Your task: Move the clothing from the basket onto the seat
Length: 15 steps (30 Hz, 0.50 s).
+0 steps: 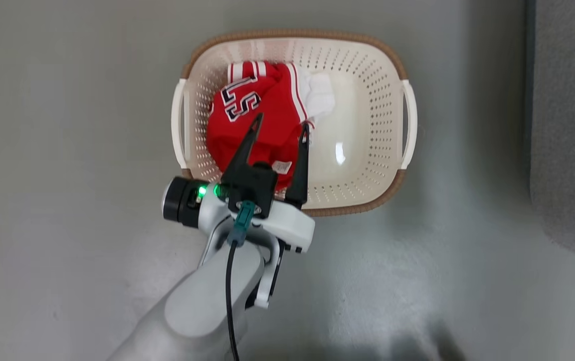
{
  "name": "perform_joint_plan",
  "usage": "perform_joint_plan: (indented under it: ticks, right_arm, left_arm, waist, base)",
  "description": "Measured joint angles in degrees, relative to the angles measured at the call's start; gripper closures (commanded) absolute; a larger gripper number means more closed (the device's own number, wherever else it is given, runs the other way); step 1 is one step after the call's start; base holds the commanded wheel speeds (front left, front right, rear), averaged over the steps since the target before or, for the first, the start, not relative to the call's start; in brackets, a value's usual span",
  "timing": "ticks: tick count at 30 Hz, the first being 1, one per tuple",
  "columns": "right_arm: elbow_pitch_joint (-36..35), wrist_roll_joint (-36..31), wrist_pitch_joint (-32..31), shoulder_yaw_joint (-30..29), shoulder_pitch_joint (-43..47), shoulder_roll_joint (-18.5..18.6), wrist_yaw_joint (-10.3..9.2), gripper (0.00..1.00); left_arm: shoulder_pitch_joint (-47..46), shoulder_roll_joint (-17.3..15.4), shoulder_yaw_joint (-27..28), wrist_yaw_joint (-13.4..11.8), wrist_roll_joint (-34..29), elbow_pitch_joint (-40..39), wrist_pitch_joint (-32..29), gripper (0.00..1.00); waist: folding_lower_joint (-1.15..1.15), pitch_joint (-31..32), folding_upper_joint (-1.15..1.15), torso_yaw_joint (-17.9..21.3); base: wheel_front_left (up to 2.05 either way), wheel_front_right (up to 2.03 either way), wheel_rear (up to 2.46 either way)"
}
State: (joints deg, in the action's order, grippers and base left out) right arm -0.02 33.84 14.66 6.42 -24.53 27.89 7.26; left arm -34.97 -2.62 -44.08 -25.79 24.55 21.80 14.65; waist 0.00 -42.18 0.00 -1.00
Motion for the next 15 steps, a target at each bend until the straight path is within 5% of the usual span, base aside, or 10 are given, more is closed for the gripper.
perform_joint_plan:
  ticks: [15]
  right_arm:
    - [-5.7,1.09,0.0,1.92,-5.62,2.38,0.0,0.0]
  left_arm:
    - [-19.67,0.18,-14.23,3.64,7.99,25.07,0.01,0.0]
  waist:
    - [0.0,-11.2,0.0,2.41]
  base:
    - [0.0,0.0,0.0]
